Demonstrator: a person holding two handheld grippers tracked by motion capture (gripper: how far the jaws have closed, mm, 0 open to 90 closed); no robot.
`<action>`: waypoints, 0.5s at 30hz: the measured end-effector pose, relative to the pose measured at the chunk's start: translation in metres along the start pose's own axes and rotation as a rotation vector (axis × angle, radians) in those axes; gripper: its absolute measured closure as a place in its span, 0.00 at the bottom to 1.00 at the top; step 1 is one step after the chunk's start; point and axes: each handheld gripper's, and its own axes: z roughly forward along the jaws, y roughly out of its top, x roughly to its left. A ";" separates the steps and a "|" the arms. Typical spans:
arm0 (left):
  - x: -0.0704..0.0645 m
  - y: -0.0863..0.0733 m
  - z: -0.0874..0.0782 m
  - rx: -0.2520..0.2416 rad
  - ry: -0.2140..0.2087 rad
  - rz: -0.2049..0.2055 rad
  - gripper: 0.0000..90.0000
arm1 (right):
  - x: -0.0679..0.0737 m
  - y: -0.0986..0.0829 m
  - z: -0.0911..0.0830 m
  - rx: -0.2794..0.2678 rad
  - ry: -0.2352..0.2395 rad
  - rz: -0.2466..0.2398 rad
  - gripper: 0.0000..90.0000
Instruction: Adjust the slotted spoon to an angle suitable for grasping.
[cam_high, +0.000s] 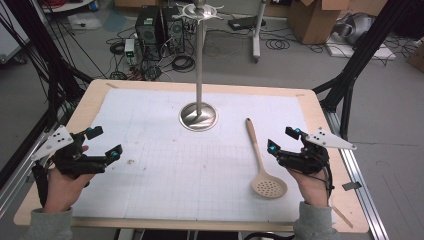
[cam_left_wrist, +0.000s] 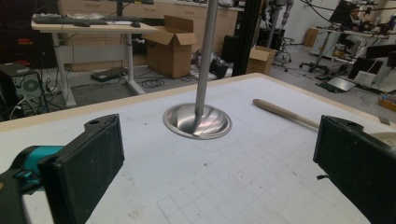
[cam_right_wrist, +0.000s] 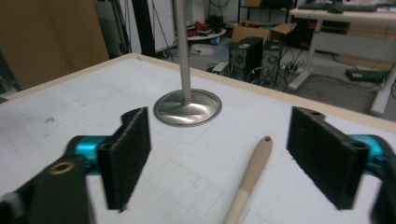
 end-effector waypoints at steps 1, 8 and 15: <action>0.000 0.000 0.000 -0.001 -0.004 0.000 0.02 | -0.002 -0.001 0.001 0.002 0.001 0.011 0.33; -0.001 -0.001 0.000 0.001 -0.008 -0.008 0.02 | -0.003 -0.005 0.007 0.012 -0.022 0.018 0.67; -0.004 -0.002 0.003 0.010 -0.012 -0.005 0.02 | -0.009 -0.008 0.017 0.110 -0.070 0.017 0.88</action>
